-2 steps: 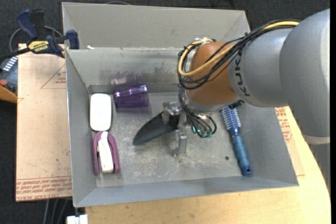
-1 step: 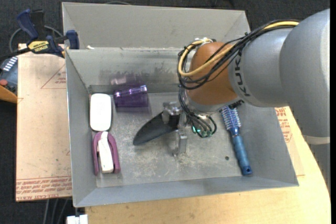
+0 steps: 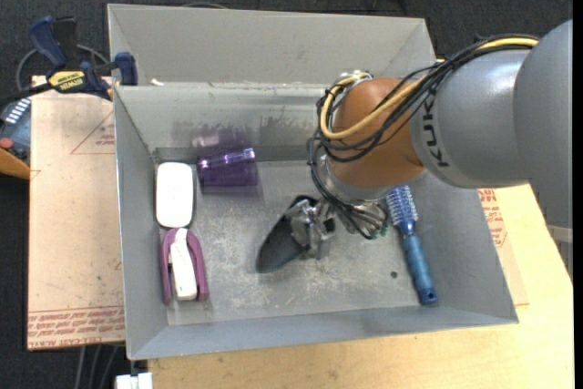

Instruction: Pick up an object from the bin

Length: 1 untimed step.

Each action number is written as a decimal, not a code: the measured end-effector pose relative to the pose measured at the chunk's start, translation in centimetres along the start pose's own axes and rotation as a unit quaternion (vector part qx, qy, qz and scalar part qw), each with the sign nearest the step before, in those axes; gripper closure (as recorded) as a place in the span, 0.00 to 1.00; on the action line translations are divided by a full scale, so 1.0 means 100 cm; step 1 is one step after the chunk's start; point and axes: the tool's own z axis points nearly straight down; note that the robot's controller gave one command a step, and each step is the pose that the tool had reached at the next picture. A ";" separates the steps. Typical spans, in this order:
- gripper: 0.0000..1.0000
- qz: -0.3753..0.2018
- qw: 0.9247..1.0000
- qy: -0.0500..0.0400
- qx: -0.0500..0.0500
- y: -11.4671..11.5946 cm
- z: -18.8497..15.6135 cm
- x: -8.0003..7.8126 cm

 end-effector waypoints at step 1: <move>1.00 0.000 1.000 0.000 0.000 0.000 0.000 0.000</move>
Offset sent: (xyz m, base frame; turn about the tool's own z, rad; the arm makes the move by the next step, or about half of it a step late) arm -0.0132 0.0014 0.1395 -0.0327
